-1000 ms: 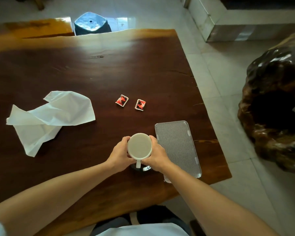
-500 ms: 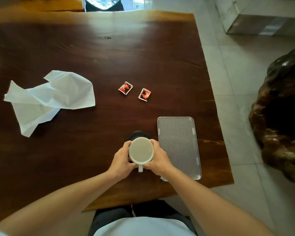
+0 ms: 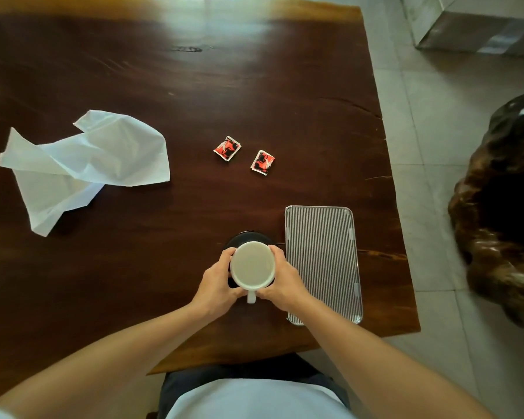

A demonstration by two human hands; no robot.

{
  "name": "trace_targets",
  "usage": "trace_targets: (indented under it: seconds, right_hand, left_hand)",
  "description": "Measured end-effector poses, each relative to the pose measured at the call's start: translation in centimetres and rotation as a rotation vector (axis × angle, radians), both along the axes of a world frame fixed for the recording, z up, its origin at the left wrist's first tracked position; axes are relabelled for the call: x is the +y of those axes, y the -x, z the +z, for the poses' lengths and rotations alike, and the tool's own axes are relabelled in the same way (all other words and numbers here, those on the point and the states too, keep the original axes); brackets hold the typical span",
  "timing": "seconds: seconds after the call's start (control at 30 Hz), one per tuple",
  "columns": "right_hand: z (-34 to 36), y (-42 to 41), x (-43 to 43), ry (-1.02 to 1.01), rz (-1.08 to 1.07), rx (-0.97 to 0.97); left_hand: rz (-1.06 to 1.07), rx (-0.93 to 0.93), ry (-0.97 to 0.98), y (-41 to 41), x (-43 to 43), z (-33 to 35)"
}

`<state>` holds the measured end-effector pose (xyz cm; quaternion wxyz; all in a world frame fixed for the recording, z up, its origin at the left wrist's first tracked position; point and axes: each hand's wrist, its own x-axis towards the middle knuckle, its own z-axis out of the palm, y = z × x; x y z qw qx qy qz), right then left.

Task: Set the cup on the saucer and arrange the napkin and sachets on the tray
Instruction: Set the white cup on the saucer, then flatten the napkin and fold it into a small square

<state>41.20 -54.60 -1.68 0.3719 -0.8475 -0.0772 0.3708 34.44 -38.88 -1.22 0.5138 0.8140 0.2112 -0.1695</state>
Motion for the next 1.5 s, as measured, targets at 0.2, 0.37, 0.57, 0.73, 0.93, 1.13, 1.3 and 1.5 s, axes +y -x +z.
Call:
trace_targets:
  seconds: [0.2,0.37,0.57,0.73,0.93,1.13,1.3,1.5]
  right_hand:
    - [0.0,-0.3,0.0,-0.001,0.03,0.024]
    - [0.1,-0.6,0.3,0.055,0.049,0.071]
    - [1.0,-0.9,0.8,0.162,0.069,0.114]
    - [2.3,-1.8,0.8,0.252,0.093,0.036]
    - [5.4,-3.1,2.7,0.318,0.075,-0.145]
    - [7.7,-2.7,8.6,0.131,0.078,-0.248]
    - [8.5,-0.7,15.0,0.06,0.214,-0.242]
    - [8.4,0.3,22.5,0.073,0.304,-0.238]
  left_hand:
    - [-0.033,0.045,-0.017,-0.3,0.3,0.1]
    - [-0.055,0.074,-0.025,-0.5,0.5,0.1]
    - [-0.087,0.16,-0.053,-0.8,0.8,0.1]
    - [-0.158,0.268,-0.15,-1.0,2.0,1.3]
    - [-0.056,0.25,-0.262,0.0,5.4,5.2]
    - [0.008,0.235,-0.33,2.1,10.8,9.0]
    - [0.054,0.177,-0.41,2.7,15.1,10.8]
    - [-0.13,0.157,-0.54,2.9,22.3,10.8]
